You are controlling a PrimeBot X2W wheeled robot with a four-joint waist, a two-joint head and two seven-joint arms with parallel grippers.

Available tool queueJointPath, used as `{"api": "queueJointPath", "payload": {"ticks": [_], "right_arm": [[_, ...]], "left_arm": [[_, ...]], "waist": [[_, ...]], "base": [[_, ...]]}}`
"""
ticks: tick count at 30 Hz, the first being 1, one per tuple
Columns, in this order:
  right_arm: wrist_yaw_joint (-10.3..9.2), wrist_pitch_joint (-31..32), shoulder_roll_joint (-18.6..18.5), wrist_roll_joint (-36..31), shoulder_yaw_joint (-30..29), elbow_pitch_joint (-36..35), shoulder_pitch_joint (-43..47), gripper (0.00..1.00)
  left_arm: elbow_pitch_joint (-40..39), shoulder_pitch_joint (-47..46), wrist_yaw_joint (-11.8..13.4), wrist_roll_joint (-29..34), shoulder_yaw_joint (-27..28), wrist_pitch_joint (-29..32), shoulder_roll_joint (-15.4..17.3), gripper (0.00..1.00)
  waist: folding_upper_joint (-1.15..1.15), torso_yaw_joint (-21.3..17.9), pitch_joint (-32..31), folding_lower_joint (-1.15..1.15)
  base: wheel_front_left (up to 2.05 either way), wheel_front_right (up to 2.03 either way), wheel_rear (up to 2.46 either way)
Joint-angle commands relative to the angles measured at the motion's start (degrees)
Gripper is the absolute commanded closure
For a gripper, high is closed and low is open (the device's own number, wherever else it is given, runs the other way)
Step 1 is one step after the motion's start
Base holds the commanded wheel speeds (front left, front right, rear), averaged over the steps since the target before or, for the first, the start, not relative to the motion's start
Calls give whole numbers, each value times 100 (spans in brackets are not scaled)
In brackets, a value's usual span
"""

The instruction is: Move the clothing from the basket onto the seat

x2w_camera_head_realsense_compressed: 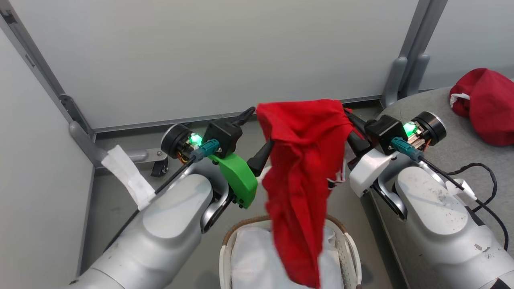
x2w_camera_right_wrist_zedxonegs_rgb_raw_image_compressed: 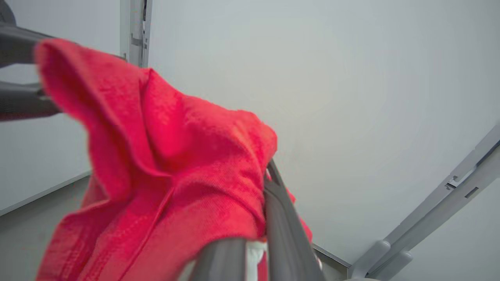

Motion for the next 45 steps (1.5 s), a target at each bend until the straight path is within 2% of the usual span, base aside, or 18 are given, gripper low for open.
{"api": "queueJointPath", "payload": {"ticks": [1,5,10,18,28,39,45], "right_arm": [[-8,-28,0,-40,-86,-54,116,100],[-8,-28,30,-139,-324,-150,193,100],[-8,-28,6,-259,-567,-234,291,100],[-8,-28,-35,-361,-817,-343,463,100],[-8,-28,-17,-472,-962,-493,417,100],[-8,-28,-170,-655,-1260,-874,234,100],[-8,-28,-187,-701,-1465,-1039,242,100]], "left_arm": [[29,163,48,-40,64,-51,-49,0],[-9,540,110,-57,288,-98,-173,0],[-327,1135,188,294,611,-83,-272,0],[-562,1869,100,739,1002,-85,-407,0],[-816,2194,32,1049,1356,-85,-464,0],[-1271,2274,84,1193,1418,-85,-462,0],[-1252,2188,73,1344,1471,-84,-457,0]], "waist": [[0,-15,14,0],[0,-53,42,0],[0,-102,73,0],[0,-170,114,0],[0,-382,226,0],[0,-1483,601,0],[0,-2115,863,0]], "base": [[0,0,0],[0,0,0],[0,0,0],[0,0,0],[0,0,0],[0,0,0],[0,0,0]]}}
